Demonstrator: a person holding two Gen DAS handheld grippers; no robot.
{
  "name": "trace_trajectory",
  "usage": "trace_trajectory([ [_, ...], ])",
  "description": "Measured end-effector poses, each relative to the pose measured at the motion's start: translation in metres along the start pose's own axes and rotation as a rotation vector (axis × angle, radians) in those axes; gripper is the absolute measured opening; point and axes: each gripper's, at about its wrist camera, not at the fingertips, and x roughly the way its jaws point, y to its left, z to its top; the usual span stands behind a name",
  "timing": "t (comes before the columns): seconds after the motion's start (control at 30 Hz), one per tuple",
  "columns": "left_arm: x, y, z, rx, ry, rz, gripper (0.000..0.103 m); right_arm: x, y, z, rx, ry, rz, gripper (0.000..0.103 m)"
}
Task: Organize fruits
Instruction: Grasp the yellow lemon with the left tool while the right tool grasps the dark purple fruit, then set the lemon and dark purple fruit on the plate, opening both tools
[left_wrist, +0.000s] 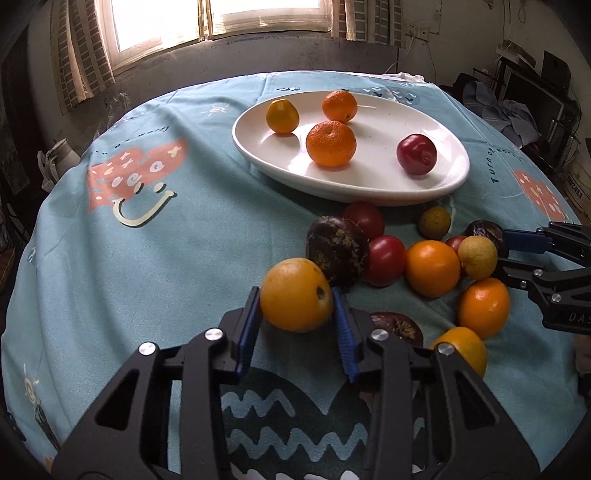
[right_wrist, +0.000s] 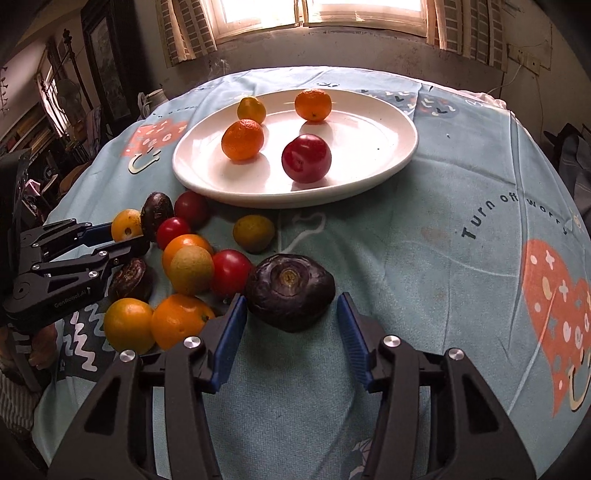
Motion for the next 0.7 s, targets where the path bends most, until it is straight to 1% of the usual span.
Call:
trace_trajectory([
  [0.27,0.003,0.002,0.003,-0.028,-0.002,-0.024,0.038,0.010,-0.003,0.009,0.010,-0.019,0.004,0.053],
  [0.37,0.004,0.007,0.005,-0.053,-0.002,-0.041,0.038,0.011,-0.001,0.009,0.002,-0.029,-0.001,0.047],
  [0.47,0.002,0.005,0.004,-0.043,-0.010,-0.019,0.037,0.009,-0.003,0.008,0.012,-0.038,0.003,0.047],
  [0.53,-0.003,0.007,0.004,-0.047,-0.029,-0.003,0.037,0.004,-0.005,0.006,0.021,-0.049,0.002,0.047],
  [0.6,-0.016,0.012,0.004,-0.077,-0.069,-0.005,0.037,-0.006,-0.007,0.004,0.031,-0.074,0.001,0.047],
  [0.7,-0.037,0.017,0.014,-0.121,-0.129,0.005,0.037,-0.031,-0.011,0.005,0.054,-0.138,-0.008,0.047],
])
